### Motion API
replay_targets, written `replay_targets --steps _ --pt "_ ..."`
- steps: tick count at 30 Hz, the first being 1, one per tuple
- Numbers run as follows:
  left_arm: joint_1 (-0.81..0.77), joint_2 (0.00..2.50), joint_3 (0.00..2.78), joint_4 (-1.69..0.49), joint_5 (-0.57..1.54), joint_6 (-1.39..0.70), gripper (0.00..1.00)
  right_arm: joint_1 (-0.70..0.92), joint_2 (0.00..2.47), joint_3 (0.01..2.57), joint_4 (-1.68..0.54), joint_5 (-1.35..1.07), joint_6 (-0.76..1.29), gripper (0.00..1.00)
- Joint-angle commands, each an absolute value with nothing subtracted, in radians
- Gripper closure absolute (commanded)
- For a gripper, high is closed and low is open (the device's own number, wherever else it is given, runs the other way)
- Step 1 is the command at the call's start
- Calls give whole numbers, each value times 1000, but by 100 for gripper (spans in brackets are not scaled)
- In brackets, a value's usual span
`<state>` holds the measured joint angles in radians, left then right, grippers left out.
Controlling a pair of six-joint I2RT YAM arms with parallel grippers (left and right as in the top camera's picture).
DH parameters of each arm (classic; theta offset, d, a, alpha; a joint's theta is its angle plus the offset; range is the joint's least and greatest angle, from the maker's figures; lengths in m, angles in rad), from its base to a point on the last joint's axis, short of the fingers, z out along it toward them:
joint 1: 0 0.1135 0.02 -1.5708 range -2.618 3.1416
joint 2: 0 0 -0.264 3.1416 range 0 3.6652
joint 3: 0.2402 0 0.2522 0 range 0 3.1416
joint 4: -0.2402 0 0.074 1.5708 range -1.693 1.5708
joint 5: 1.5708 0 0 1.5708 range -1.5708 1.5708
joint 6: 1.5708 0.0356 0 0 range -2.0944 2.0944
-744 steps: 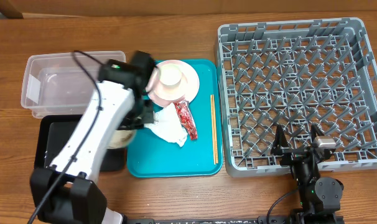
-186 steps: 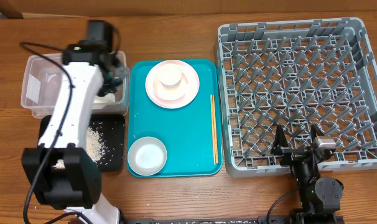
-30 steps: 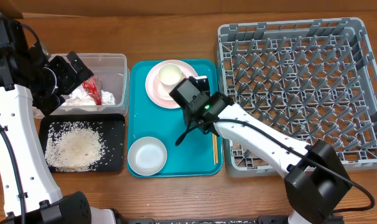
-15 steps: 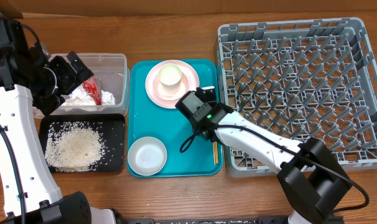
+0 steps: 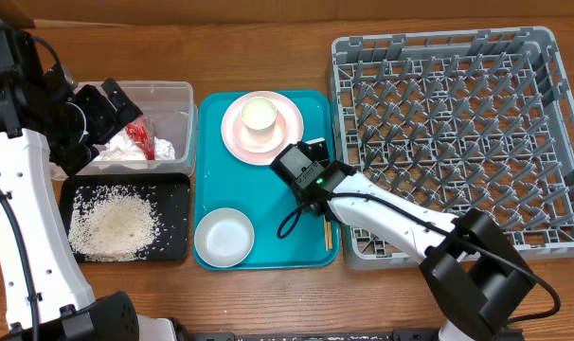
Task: Sort waste into correct bins and load items into the dishwasher
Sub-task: 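Move the right gripper over the wooden chopsticks on the teal tray, then close the right gripper on one wooden chopstick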
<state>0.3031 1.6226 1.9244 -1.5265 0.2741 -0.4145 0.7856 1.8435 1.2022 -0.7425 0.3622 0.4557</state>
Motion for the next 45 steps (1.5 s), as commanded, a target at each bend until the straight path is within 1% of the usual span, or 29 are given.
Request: replay_targets --steps 1,8,15,18,25,30,32,33,36,39,43,45 --pt "307 1621 1937 -1525 281 -396 0 784 1861 1198 -729 356 488 61" --pt "307 1621 1937 -1525 281 -396 0 784 1925 1198 -690 358 509 58" --pt "307 1621 1937 -1525 281 -396 0 784 2006 1198 -643 356 534 50" --pt "307 1621 1937 -1525 281 -396 0 785 2008 1200 -621 282 535 45" --pt "307 1621 1937 -1525 281 -396 0 785 1993 1258 -642 56 535 44" --pt "307 1621 1937 -1525 281 -396 0 784 1963 1271 -644 32 535 44" --pt "307 1621 1937 -1525 281 -396 0 780 1963 1271 -644 35 534 48" --pt "307 1621 1937 -1525 281 -396 0 776 1964 1271 -648 35 531 54" --pt "307 1621 1937 -1525 281 -396 0 771 1964 1271 -662 35 531 66" --pt "307 1621 1937 -1525 281 -396 0 771 1964 1271 -672 35 531 68" --pt "307 1621 1937 -1525 281 -396 0 771 1964 1270 -674 36 531 75" --pt "307 1621 1937 -1525 281 -396 0 769 1964 1270 -680 51 532 76"
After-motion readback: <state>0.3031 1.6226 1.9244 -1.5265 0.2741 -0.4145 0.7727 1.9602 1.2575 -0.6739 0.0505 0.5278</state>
